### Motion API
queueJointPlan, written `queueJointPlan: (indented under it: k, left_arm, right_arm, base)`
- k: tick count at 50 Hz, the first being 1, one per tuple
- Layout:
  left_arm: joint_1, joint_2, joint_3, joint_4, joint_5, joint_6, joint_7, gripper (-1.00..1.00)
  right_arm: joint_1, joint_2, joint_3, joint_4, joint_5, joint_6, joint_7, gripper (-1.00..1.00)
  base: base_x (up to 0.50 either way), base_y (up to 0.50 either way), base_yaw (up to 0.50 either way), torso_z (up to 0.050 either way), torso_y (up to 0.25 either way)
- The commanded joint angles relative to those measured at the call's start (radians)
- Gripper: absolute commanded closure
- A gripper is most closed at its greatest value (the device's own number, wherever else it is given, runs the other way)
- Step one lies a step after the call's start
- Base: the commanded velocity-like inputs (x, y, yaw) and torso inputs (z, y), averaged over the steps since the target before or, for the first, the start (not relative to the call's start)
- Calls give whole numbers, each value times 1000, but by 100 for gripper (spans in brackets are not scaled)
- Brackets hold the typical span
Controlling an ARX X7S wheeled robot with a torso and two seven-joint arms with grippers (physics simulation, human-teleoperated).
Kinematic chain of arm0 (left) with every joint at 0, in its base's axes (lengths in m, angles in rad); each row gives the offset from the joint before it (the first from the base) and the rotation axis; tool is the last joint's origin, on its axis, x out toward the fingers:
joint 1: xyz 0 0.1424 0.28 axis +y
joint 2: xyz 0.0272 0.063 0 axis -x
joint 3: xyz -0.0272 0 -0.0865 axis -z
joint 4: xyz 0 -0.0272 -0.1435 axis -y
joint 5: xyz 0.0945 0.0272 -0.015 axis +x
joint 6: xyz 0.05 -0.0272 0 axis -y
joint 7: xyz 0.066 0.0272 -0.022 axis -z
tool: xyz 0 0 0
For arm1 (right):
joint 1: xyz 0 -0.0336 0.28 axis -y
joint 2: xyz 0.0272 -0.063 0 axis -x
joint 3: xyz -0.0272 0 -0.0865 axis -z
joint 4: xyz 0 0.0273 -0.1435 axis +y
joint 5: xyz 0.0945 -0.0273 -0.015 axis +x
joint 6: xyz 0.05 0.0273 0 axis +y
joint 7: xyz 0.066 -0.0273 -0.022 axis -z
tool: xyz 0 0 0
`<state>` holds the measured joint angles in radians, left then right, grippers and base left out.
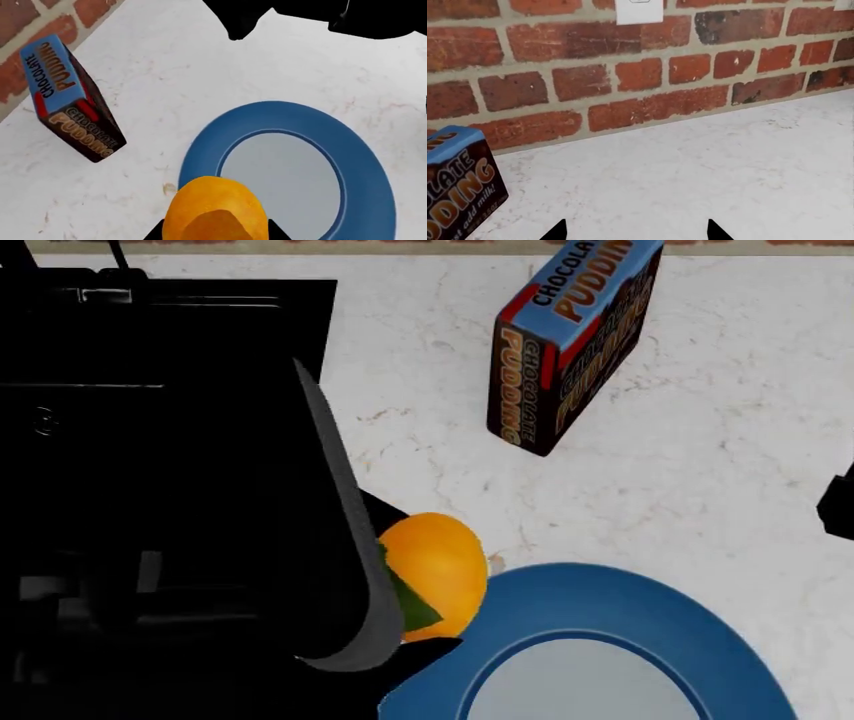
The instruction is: Pick the tangerine from the sink and place it on the plate located on the counter
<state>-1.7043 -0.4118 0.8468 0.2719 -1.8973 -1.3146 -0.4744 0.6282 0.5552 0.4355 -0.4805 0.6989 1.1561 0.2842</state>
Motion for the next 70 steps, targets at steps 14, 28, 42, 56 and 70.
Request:
queueJointPlan:
  k: [14, 28, 42, 56, 70]
  left_arm:
    - [-49, 129, 64, -83, 86, -17, 82, 100]
    - [-35, 176, 90, -152, 201, 12, 179, 100]
    - [-27, 240, 132, -190, 264, 38, 224, 100]
    - [-14, 271, 158, -178, 251, 49, 208, 100]
    - [8, 299, 191, -194, 275, 71, 228, 100]
  right_arm:
    - [-16, -2, 9, -5, 9, -6, 5, -100]
    - [-30, -8, 10, 1, 8, -23, 3, -100]
    - [-32, -3, 9, 9, 9, -30, 2, -100]
    - [-33, -6, 7, 8, 13, -31, 7, -100]
    - [-43, -5, 8, 13, 12, -42, 6, -100]
  base:
    - [0, 0, 0, 0, 1]
    - [0, 0, 0, 0, 0]
    - [0, 0, 0, 0, 1]
    - [0, 0, 0, 0, 1]
    - [0, 0, 0, 0, 1]
